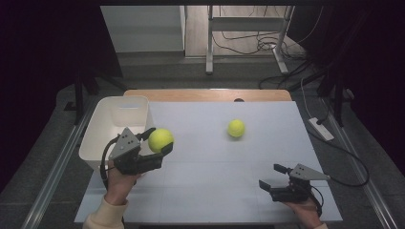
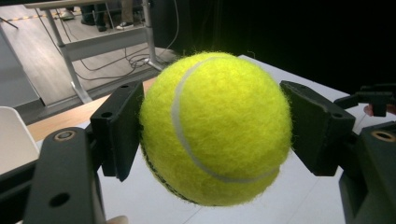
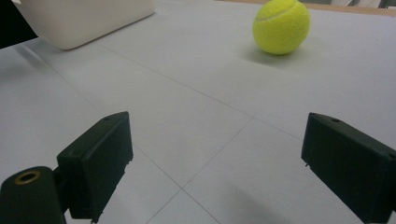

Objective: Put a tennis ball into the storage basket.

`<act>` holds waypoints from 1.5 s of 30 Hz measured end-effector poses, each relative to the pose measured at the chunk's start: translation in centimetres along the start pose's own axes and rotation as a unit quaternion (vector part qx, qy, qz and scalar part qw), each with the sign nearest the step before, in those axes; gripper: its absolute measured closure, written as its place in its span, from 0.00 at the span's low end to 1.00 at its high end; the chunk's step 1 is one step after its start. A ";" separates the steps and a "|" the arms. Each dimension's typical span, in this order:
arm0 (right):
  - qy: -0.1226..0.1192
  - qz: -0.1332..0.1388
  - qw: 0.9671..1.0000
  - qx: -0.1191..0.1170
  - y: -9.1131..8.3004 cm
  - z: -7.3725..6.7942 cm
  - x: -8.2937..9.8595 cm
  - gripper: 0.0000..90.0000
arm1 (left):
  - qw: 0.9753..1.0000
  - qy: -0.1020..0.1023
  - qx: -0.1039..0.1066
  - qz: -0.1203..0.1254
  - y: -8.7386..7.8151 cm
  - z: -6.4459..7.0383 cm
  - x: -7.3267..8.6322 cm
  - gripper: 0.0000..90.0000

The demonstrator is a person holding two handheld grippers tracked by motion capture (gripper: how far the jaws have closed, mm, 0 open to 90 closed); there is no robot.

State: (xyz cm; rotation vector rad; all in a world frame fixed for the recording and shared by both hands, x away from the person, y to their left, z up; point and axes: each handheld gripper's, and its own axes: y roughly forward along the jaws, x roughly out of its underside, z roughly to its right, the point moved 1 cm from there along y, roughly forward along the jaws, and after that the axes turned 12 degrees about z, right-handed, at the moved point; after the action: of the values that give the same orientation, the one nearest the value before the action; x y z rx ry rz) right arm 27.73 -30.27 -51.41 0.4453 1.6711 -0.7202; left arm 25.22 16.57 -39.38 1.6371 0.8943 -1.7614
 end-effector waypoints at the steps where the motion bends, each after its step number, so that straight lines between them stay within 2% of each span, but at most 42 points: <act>1: 0.000 -0.001 1.000 0.000 0.0 0.0 0.0 0.10 | 1.000 0.002 -0.002 -0.002 0.1 -0.1 -0.1 0.30; 7: -0.002 0.000 1.000 -0.003 0.2 0.1 -0.1 0.10 | 1.000 0.004 -0.012 -0.004 0.3 -0.8 -0.9 0.30; 14: -0.003 0.003 1.000 -0.001 0.0 0.0 -0.1 0.10 | 0.999 -0.008 -0.033 -0.006 0.6 -2.6 -1.6 0.30; 20: 0.000 0.003 1.000 0.001 -0.1 0.1 -0.1 0.10 | 0.999 -0.009 -0.044 -0.006 0.8 -3.4 -2.1 0.30; 37: 0.001 0.003 1.000 0.001 0.0 0.1 -0.1 0.10 | 0.998 0.002 -0.058 -0.014 1.4 -4.2 -3.5 0.30; 45: 0.002 0.004 1.000 0.005 -0.1 0.1 -0.1 0.10 | 0.998 -0.002 -0.066 -0.018 1.5 -4.9 -3.7 0.30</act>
State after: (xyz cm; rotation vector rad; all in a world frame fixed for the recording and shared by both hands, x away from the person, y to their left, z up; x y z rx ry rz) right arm 27.78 -30.41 -51.32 0.4604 1.6702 -0.7229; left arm 29.74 19.36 -35.94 1.5423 1.0213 -1.6896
